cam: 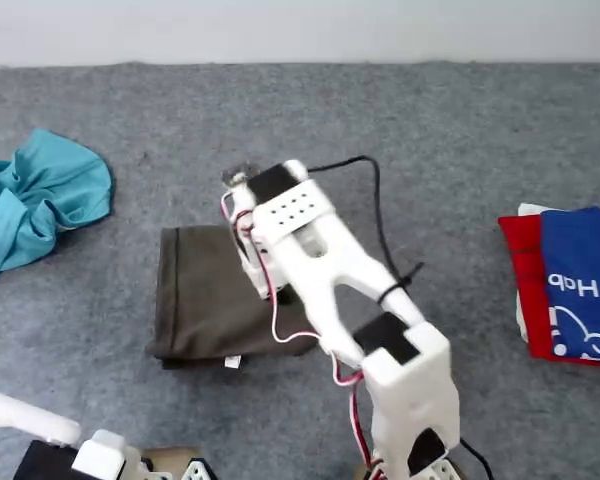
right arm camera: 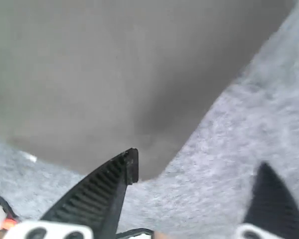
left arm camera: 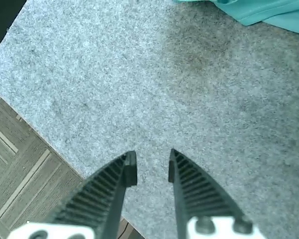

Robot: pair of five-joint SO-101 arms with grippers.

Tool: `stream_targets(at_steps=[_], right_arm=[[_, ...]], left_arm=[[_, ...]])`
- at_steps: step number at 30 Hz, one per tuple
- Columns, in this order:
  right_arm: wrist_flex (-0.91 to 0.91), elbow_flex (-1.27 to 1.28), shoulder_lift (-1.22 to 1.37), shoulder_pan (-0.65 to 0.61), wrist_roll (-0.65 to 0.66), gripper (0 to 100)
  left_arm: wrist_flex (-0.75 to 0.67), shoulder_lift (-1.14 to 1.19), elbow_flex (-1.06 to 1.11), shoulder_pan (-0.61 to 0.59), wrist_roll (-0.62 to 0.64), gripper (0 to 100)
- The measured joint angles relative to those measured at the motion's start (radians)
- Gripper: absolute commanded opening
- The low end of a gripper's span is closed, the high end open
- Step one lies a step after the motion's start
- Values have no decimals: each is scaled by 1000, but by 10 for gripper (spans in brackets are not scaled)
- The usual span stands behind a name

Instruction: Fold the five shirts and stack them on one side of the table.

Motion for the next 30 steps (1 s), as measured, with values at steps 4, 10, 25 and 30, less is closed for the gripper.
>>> stream_targets(at_steps=[4,10,25,30], right_arm=[[-52,-2,106,-15,-32,406],[-114,-15,209,-18,-35,393],[15,-143,275,46,107,10],[17,-101,232,141,262,10]], left_arm=[[0,0,0,0,0,119],[0,0,0,0,0,119],[0,0,0,0,0,119],[0,0,0,0,0,119]])
